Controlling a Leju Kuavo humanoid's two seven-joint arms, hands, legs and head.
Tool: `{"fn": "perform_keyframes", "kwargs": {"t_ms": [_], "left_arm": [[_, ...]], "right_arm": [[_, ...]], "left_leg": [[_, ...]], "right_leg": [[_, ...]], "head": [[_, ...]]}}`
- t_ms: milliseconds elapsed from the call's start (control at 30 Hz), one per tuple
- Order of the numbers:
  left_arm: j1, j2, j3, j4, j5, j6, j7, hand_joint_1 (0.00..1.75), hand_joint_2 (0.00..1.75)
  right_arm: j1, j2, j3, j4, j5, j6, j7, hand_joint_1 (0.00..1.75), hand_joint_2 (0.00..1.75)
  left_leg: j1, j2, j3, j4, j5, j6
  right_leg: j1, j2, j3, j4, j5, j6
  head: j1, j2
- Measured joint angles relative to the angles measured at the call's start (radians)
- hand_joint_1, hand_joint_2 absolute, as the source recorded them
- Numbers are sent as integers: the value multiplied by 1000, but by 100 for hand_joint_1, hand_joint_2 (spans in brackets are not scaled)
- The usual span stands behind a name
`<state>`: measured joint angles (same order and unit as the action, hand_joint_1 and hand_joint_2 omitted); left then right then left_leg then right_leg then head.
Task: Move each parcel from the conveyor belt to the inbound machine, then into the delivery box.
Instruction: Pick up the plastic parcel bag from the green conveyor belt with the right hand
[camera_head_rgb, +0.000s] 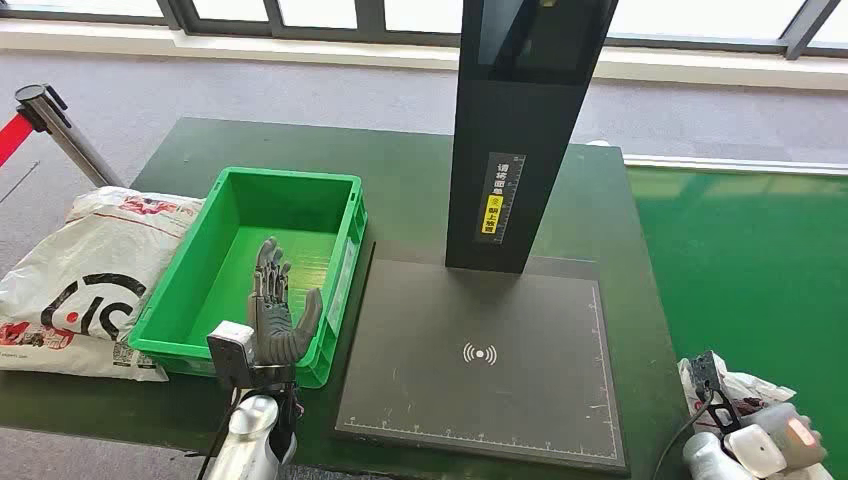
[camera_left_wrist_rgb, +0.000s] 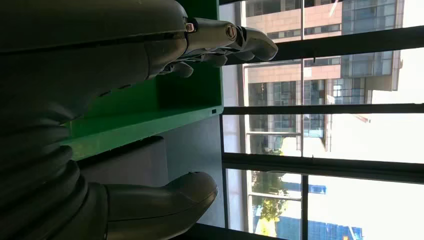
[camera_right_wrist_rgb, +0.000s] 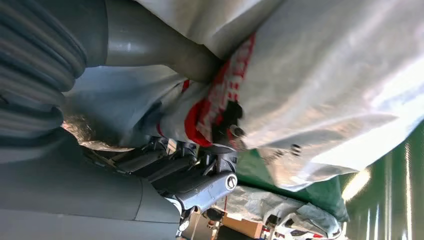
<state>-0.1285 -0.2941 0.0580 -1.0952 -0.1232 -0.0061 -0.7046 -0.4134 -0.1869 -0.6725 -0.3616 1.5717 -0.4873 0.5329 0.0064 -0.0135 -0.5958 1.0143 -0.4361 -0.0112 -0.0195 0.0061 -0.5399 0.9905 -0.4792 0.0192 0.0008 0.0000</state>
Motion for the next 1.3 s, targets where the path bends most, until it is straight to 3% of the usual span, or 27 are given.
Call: {"fn": "perform_keyframes", "kwargs": {"t_ms": [833,1033,1200,1267,1300], "left_arm": [[-7,-1,0,11,0,0,0,0,175],[-9,-1,2,14,10,-2,0,0,175],[-10,-2,4,16,14,-2,0,0,175],[-10,-2,4,16,17,-2,0,0,175],[-10,-2,4,16,19,-1,0,0,175]], "right_arm": [[-4,0,-18,7,-1,-21,-13,175,175],[1,9,-31,-2,-12,-191,-160,175,175],[6,24,-38,-34,-32,-211,-225,175,175],[25,59,-50,-135,-75,-214,-375,175,175],[34,89,-60,-213,-105,-214,-494,175,175]], "left_leg": [[0,-1,0,1,-1,1],[-1,-1,-1,1,0,1],[-1,-2,-1,0,0,2],[-1,-3,-2,0,0,2],[-1,-3,-2,0,1,1]], "right_leg": [[0,-1,2,-1,0,1],[-1,-1,2,-1,0,1],[-1,-2,2,0,0,1],[-1,-3,2,0,0,1],[-1,-3,1,1,0,1]], "head": [[0,0],[0,0],[0,0],[0,0],[0,0]]}}
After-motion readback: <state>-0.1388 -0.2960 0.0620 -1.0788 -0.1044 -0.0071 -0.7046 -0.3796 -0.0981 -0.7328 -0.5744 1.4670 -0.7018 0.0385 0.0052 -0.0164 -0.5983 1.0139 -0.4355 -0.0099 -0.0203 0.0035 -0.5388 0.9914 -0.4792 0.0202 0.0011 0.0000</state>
